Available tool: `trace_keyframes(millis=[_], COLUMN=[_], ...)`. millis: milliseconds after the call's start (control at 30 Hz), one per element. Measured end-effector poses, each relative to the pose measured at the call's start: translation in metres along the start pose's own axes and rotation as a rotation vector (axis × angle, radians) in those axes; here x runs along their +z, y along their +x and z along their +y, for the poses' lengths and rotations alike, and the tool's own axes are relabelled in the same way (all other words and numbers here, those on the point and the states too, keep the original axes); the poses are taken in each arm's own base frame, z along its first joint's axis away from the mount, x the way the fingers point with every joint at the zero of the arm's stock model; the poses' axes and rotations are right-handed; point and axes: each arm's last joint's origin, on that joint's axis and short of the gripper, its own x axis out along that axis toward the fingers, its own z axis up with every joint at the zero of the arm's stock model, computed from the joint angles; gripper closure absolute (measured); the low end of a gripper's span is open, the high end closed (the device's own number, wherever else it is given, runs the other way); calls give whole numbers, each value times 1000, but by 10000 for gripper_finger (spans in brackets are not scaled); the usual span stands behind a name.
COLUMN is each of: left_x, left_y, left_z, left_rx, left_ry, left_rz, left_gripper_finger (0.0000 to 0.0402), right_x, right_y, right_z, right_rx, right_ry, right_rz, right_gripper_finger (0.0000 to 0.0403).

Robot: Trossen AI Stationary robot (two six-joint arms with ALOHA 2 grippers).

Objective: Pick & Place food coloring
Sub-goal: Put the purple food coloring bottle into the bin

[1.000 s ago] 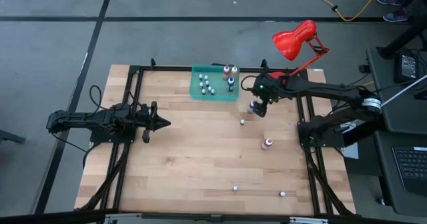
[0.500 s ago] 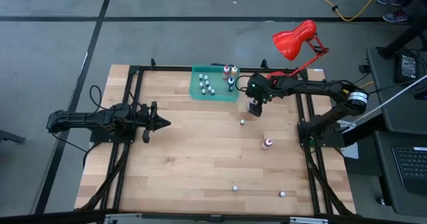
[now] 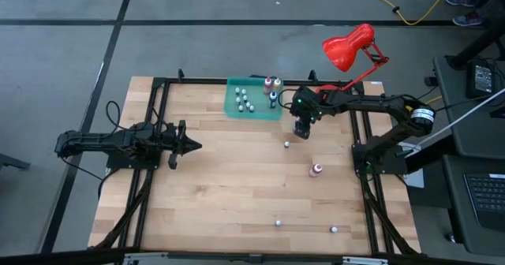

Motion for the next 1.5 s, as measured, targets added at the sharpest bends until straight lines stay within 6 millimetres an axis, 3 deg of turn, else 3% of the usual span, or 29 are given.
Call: trace_keyframes(millis=[133, 400, 533, 767, 900, 1033, 1200, 1500], left_x=[0, 0, 0, 0, 0, 0, 0, 0], left_y=[0, 0, 0, 0, 0, 0, 0, 0], left_z=[0, 0, 0, 0, 0, 0, 0, 0], left_rx=[0, 0, 0, 0, 0, 0, 0, 0], left_ry=[0, 0, 0, 0, 0, 0, 0, 0], left_rz=[0, 0, 0, 0, 0, 0, 0, 0], left_gripper_finger=[395, 391, 393, 394, 391, 393, 395, 393], right_x=[0, 8, 28, 73, 94, 111, 130, 141], right_y=[0, -8, -28, -81, -95, -84, -53, -2], right_z=[1, 3, 6, 11, 10, 5, -6, -21], right_rx=[30, 71, 60, 44, 32, 5, -9, -10], right_ry=[21, 67, 26, -53, -82, -139, -170, -205], right_rz=[-3, -14, -63, -265, -334, -316, -260, -160], right_gripper_finger=[252, 252, 243, 250, 245, 245, 243, 243])
